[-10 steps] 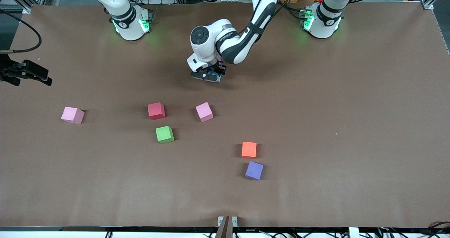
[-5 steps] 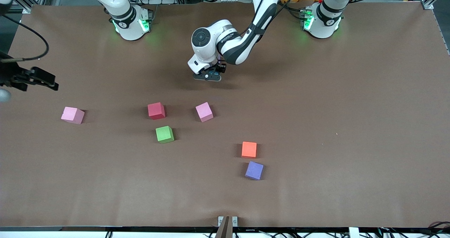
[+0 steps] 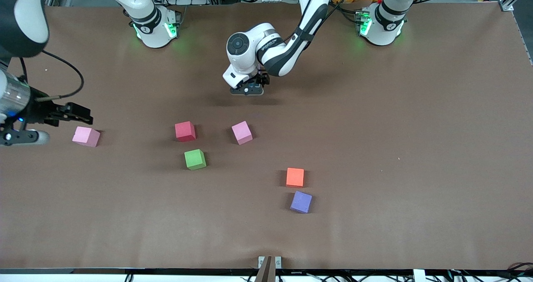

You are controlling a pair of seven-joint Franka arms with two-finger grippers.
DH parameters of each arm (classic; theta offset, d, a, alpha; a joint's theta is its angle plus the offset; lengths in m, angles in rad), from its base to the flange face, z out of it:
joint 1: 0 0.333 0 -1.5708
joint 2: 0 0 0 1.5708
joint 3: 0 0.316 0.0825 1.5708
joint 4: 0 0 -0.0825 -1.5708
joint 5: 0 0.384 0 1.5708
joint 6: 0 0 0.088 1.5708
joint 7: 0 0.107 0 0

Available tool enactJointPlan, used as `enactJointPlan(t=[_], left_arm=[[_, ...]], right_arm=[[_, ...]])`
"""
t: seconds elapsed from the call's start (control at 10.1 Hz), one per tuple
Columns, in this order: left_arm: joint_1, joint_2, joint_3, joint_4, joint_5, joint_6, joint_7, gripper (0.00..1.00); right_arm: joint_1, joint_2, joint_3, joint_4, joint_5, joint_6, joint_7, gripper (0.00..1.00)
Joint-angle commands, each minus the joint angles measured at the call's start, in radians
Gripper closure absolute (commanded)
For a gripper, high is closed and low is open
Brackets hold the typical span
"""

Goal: Arrange blocks into number 1
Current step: 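Open the left gripper while the right gripper reaches the pink block, then grasp the pink block with the right gripper while the left grasps orange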

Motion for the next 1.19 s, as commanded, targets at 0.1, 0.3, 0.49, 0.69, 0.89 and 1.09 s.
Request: enactJointPlan(t=[0.1,0.3,0.49,0.69,0.89,1.09], left_arm=[[0.01,-0.06,0.159,0.02,0.022,-0.012,-0.043,0.0],[0.03,-0.019,0.274,0.054,0.028,-0.012,0.004,0.0],[0.125,-0.011,0.288,0.08,0.03,-0.012,0.251,0.0],[0.182,0.012,0.288,0.133,0.03,-0.001,0.4,0.0],[0.203,0.075,0.288,0.193,0.031,0.058,0.436,0.0],[0.21,0.11,0.291,0.193,0.034,0.135,0.437,0.0]], right_arm=[[0.052,0.045,-0.007,0.006,0.021,0.039,0.01,0.0],[0.104,0.088,-0.008,0.006,0.026,0.088,0.012,0.0],[0.183,0.129,-0.007,-0.018,0.027,0.156,0.013,0.0],[0.292,0.132,-0.008,-0.139,0.027,0.329,0.073,0.0],[0.383,0.189,-0.007,-0.157,0.027,0.405,0.183,0.0],[0.458,0.249,-0.007,-0.16,0.027,0.465,0.217,0.0]])
